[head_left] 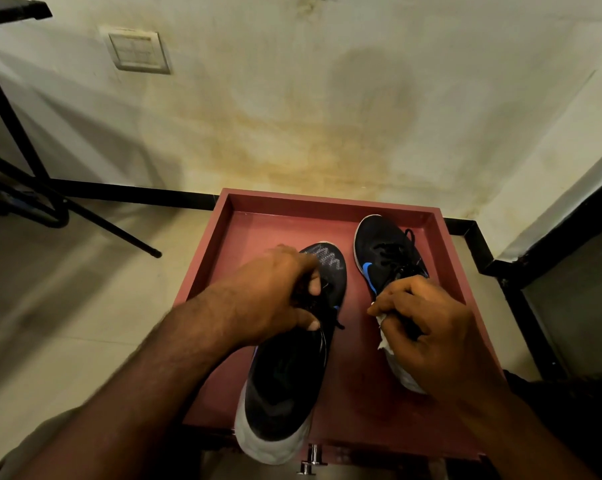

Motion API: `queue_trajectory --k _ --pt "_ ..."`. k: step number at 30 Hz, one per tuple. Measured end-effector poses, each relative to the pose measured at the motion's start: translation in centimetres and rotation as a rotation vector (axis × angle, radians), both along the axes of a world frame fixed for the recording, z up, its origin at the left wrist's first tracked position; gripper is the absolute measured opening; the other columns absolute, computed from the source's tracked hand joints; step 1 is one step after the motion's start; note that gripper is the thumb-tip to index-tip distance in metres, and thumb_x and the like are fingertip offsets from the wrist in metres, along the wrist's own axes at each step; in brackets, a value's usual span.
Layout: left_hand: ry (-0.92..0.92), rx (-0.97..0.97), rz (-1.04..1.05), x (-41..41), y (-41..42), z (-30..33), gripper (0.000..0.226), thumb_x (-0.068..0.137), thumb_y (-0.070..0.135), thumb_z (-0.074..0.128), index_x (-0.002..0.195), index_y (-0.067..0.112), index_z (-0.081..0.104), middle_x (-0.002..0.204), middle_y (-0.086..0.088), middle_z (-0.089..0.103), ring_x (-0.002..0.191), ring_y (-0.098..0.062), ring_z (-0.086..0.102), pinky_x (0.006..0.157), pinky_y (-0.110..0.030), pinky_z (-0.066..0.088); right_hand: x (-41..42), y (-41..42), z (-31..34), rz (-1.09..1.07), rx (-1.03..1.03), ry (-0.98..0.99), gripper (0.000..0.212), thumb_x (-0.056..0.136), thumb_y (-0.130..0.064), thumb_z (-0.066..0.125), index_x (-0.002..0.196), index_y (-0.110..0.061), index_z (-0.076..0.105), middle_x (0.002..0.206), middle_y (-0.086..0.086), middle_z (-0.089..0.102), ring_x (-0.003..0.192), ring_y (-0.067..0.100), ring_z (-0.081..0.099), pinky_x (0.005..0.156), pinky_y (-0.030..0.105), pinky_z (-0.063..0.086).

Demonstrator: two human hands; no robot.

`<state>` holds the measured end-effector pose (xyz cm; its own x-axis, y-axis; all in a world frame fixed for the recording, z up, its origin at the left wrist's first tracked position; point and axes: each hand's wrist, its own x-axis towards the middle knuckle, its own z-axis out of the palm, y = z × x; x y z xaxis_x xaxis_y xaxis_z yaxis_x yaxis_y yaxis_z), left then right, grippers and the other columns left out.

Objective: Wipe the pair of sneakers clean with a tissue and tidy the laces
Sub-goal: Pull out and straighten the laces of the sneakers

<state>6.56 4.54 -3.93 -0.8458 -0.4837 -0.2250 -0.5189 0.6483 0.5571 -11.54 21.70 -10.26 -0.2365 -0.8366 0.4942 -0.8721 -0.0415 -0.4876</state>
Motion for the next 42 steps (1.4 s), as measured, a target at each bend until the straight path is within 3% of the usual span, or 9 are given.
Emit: queue_trajectory --k 10,18,28,30,32,35,38,40,42 --pt "-0.063 0.062 -0.090 0.2 -0.4 -0.3 0.020 0.088 0.013 0.075 0.101 0.027 0.070 0.098 0.012 0.068 0.089 -0.004 0.068 0.081 -0.023 0.060 1.3 -0.1 -0.3 0.045 0.076 0.047 0.014 0.088 -0.004 0.067 0.094 -0.014 0.076 0.101 -0.008 0.065 0.096 0.013 0.064 0.080 0.034 0.057" --pt "0.080 0.243 0.118 0.9 -1.5 0.3 0.011 0.093 0.003 0.072 0.091 0.015 0.073 0.086 -0.003 0.076 0.077 -0.010 0.076 0.074 -0.029 0.065 1.2 -0.1 -0.1 0.014 0.063 0.028 0.012 0.089 -0.007 0.067 0.093 -0.014 0.076 0.098 -0.008 0.066 0.094 0.016 0.065 0.080 0.037 0.057" --pt "0.072 0.110 0.235 0.6 -1.8 0.3 0.008 0.091 0.025 0.076 0.084 0.021 0.075 0.074 0.006 0.077 0.066 0.000 0.073 0.066 -0.021 0.062 1.1 -0.1 0.0 0.012 0.072 0.018 0.014 0.088 0.000 0.071 0.093 -0.013 0.076 0.098 -0.007 0.066 0.093 0.016 0.066 0.078 0.037 0.058" --pt "0.209 0.043 0.325 0.3 -1.7 0.3 0.011 0.094 0.029 0.072 0.084 0.023 0.073 0.074 0.006 0.076 0.066 0.000 0.073 0.071 -0.024 0.063 1.1 -0.1 0.0 0.009 0.073 0.020 0.015 0.087 0.001 0.072 0.093 -0.013 0.076 0.098 -0.006 0.066 0.093 0.016 0.066 0.078 0.037 0.057" --pt "0.565 0.014 0.448 0.2 -1.8 0.6 0.014 0.100 0.029 0.064 0.089 0.022 0.069 0.076 0.003 0.075 0.070 -0.007 0.075 0.071 -0.027 0.063 1.1 0.0 0.0 0.007 0.071 0.018 0.016 0.086 0.003 0.073 0.092 -0.012 0.076 0.097 -0.007 0.066 0.093 0.016 0.065 0.078 0.037 0.057" --pt "1.110 0.197 0.588 0.3 -2.6 1.7 0.017 0.108 0.022 0.052 0.103 0.009 0.062 0.083 -0.006 0.072 0.073 -0.024 0.076 0.067 -0.036 0.063 1.1 0.0 0.1 0.006 0.067 0.015 0.016 0.087 0.001 0.072 0.092 -0.013 0.075 0.097 -0.007 0.066 0.092 0.015 0.065 0.078 0.037 0.057" --pt "1.500 0.453 0.712 0.9 -3.8 2.3 0.023 0.110 0.025 0.045 0.112 0.003 0.052 0.080 -0.003 0.063 0.066 -0.015 0.067 0.060 -0.029 0.054 1.2 -0.1 0.2 0.006 0.068 0.021 0.012 0.088 -0.004 0.068 0.092 -0.013 0.075 0.097 -0.007 0.066 0.092 0.015 0.065 0.078 0.036 0.056" --pt "1.654 0.661 0.809 1.7 -4.7 2.7 0.019 0.110 0.029 0.045 0.105 0.012 0.051 0.075 0.003 0.061 0.059 -0.009 0.058 0.056 -0.022 0.046 1.2 -0.1 0.2 0.004 0.066 0.022 0.012 0.088 -0.004 0.069 0.092 -0.014 0.075 0.097 -0.007 0.066 0.092 0.014 0.065 0.078 0.037 0.057" --pt "1.524 0.732 0.884 2.8 -5.5 3.0 0.017 0.108 0.032 0.049 0.100 0.019 0.055 0.072 0.008 0.059 0.051 -0.005 0.046 0.049 -0.019 0.034 1.2 -0.1 0.2 0.000 0.065 0.020 0.012 0.088 -0.006 0.067 0.093 -0.014 0.076 0.097 -0.008 0.066 0.092 0.014 0.065 0.078 0.037 0.057"
